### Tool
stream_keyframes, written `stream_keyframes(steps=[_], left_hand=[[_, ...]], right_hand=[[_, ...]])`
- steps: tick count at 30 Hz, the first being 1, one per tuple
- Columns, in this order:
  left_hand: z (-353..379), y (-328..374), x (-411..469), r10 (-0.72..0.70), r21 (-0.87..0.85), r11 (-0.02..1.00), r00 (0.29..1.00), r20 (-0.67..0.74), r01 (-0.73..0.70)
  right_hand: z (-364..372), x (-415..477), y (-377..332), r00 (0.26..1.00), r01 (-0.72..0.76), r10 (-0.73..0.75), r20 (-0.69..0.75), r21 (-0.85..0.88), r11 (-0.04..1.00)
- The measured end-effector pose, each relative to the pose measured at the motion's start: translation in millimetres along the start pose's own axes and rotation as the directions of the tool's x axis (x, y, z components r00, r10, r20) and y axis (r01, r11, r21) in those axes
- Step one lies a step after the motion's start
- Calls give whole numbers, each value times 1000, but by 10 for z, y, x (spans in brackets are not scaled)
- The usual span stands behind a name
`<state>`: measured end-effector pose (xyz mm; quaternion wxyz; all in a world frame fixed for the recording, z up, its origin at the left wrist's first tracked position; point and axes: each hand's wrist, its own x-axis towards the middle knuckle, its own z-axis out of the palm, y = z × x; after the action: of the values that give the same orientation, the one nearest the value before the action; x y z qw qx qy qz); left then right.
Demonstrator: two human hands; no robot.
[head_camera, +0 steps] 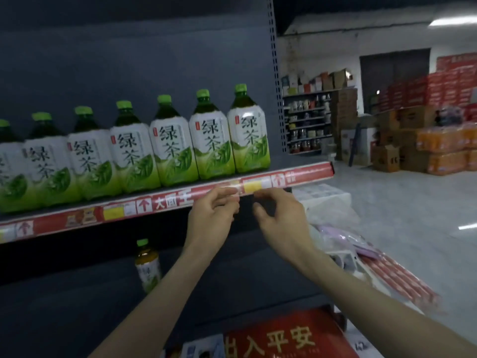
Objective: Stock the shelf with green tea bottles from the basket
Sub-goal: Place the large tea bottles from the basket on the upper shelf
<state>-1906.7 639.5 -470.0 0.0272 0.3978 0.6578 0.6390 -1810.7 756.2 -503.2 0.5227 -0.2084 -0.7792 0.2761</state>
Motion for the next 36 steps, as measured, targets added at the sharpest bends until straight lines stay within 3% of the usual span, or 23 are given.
stream_keyframes(steps=[7, 14, 20, 27, 31, 33, 36], left_hand=[[-201, -774, -702, -142, 109, 985, 988, 54, 135], [-295, -1599, -1494, -412, 123, 906, 910, 45, 404], [-319, -2285, -2215, -642, 164, 759, 766, 23, 631], [-442, -2942, -2893, -839, 446, 492, 543, 13, 748], [-485, -3131, -3111, -899, 579, 388, 434, 64, 717], [-490, -3216, -3171, -907, 628, 380, 407, 109, 679], [-479, -3347, -3242, -904, 709, 396, 383, 189, 583]], right_hand=[[271, -1025, 379, 975, -65, 63, 215, 1, 998], [565, -1973, 872, 873, -220, 223, 433, -58, 974], [714, -2730, 1306, 654, -320, 392, 646, -233, 918], [890, -3236, 1503, 332, -198, 468, 819, -425, 883], [923, -3457, 1594, 146, -65, 492, 858, -488, 870], [917, -3514, 1675, 41, -9, 526, 849, -526, 850], [928, -3602, 1815, -43, 62, 560, 828, -557, 828]])
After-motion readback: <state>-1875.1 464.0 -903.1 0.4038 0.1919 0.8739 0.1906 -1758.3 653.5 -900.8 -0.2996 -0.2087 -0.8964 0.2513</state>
